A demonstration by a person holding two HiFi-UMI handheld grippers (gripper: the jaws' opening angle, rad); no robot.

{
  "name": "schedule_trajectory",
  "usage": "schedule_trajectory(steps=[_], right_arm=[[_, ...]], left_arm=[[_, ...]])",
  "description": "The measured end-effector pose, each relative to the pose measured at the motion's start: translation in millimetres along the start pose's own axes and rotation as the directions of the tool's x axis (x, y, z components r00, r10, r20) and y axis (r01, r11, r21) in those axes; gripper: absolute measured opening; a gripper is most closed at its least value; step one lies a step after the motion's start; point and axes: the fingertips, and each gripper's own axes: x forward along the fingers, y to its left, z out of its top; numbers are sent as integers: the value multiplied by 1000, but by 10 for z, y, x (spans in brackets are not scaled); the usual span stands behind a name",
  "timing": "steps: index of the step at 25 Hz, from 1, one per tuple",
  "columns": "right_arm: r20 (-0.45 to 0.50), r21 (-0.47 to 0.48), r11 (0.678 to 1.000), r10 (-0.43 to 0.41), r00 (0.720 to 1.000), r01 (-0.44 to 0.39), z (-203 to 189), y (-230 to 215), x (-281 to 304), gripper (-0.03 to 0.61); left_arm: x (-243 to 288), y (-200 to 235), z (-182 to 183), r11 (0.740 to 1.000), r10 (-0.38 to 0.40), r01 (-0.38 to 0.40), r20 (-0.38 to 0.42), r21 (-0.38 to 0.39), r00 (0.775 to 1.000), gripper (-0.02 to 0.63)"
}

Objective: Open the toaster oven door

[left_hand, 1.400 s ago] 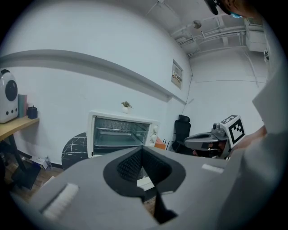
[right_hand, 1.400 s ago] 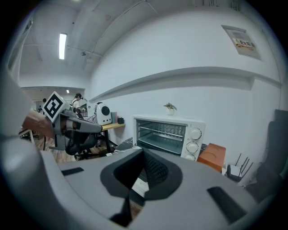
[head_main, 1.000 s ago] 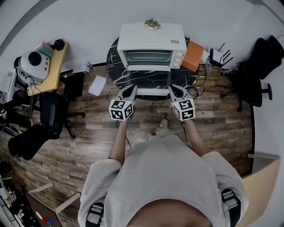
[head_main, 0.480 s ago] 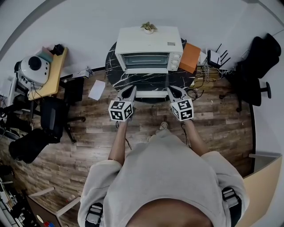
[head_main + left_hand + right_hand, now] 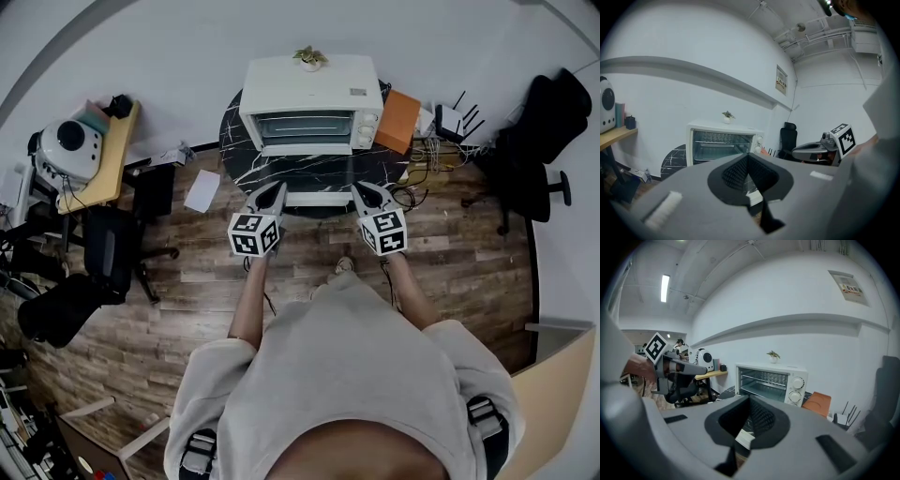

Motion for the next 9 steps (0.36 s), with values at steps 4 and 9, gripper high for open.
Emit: schedule_trajectory(steps=[4, 9], right_arm=[[0, 1, 1000, 2, 1000, -2, -4, 9, 11, 12], [-4, -1, 1000, 2, 1000, -2, -20, 4, 20, 12]], left_arm=[[2, 7, -12, 1000, -1, 1, 0, -3, 1000, 9], [23, 3, -32, 1000, -4, 4, -3, -4, 1000, 9]])
